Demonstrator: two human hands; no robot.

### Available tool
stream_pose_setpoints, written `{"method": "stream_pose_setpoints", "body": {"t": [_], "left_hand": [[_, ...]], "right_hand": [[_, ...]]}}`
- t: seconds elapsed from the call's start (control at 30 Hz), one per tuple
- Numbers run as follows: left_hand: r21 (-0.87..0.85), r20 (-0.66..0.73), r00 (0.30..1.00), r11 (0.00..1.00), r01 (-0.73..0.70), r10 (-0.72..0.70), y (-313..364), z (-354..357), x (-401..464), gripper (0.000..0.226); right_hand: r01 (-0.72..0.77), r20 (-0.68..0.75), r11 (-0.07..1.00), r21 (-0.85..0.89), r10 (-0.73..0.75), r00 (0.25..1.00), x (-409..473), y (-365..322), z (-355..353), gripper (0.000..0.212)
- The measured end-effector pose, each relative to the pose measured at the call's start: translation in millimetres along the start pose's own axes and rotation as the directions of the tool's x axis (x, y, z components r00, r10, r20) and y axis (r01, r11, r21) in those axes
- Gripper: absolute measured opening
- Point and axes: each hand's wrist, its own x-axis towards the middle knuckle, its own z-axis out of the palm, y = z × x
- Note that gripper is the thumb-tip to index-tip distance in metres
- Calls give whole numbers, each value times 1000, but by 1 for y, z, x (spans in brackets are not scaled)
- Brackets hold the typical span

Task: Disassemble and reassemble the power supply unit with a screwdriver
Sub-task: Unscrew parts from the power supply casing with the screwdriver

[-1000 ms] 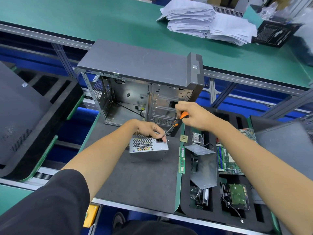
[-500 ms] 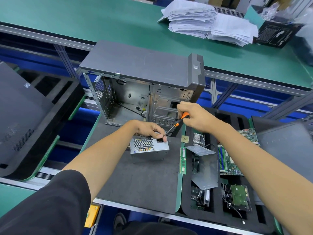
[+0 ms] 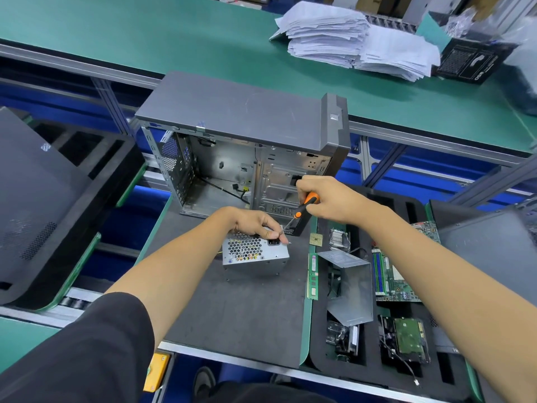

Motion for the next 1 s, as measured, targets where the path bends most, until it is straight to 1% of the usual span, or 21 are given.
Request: {"method": "stream_pose_setpoints", "body": {"t": [0.13,0.23,0.3,0.4,0.57,0.83,1.0], "left_hand": [[30,5,1000,1000,5,-5,5,-1,-4,34],[-70,16,1000,997,26,-25,2,1,-5,30],[-96,8,999,994,42,-42,2,3,-6,27],[-59,5,1000,998,30,-30,4,1,-7,36],[-39,-3,1000,999,23,-24,3,0,-7,39],[-90,-10,1000,996,-9,8,1,0,-5,37],[-122,-41,999,992,-25,21,0,2,-5,37]], "right_hand": [[-6,-20,1000,-1,6,1000,-4,0,-2,25],[6,-37,1000,-4,-6,999,-6,-1,-2,26],[4,-34,1000,-8,-4,999,-7,-1,-1,26],[10,-19,1000,-18,-10,1000,-4,-1,2,24],[29,6,999,-32,-29,1000,2,-2,7,24],[30,28,998,-46,-29,999,4,-1,8,24],[62,61,992,-107,-55,997,5,-7,6,25]]}}
